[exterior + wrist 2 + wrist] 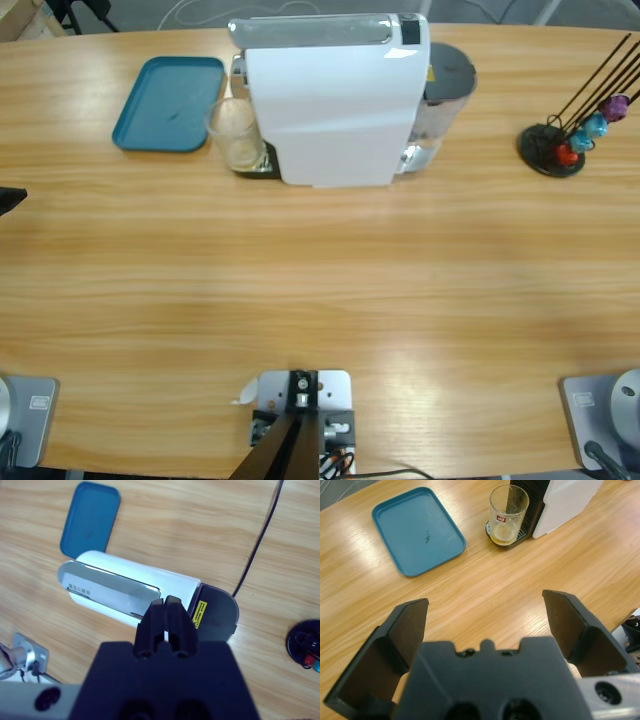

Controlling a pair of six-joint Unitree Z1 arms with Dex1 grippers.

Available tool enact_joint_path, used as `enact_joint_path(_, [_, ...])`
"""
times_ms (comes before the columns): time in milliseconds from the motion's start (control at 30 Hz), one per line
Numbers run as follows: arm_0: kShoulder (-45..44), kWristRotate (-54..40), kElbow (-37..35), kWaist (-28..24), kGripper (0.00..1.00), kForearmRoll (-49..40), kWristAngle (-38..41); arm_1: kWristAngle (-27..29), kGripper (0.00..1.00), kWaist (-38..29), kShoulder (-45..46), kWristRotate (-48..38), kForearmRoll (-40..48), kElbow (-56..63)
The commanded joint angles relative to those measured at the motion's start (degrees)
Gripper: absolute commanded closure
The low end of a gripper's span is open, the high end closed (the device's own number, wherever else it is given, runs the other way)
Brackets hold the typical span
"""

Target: Pour coffee

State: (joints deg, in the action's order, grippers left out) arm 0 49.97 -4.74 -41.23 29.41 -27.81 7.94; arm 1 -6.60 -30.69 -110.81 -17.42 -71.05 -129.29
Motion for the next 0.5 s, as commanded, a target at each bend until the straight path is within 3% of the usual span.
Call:
enact_joint_path(33, [1.81, -0.09, 2.72, 0.21, 0.0, 2.39, -0.98, 0.31, 1.0, -1.04, -6.77, 0.37, -2.46, -1.23])
enact_joint_path(500, [2.81, 0.01, 4.72, 0.21, 0.0, 5.58, -0.38, 0.61, 1.0, -1.59, -6.86, 0.2, -4.83, -1.19])
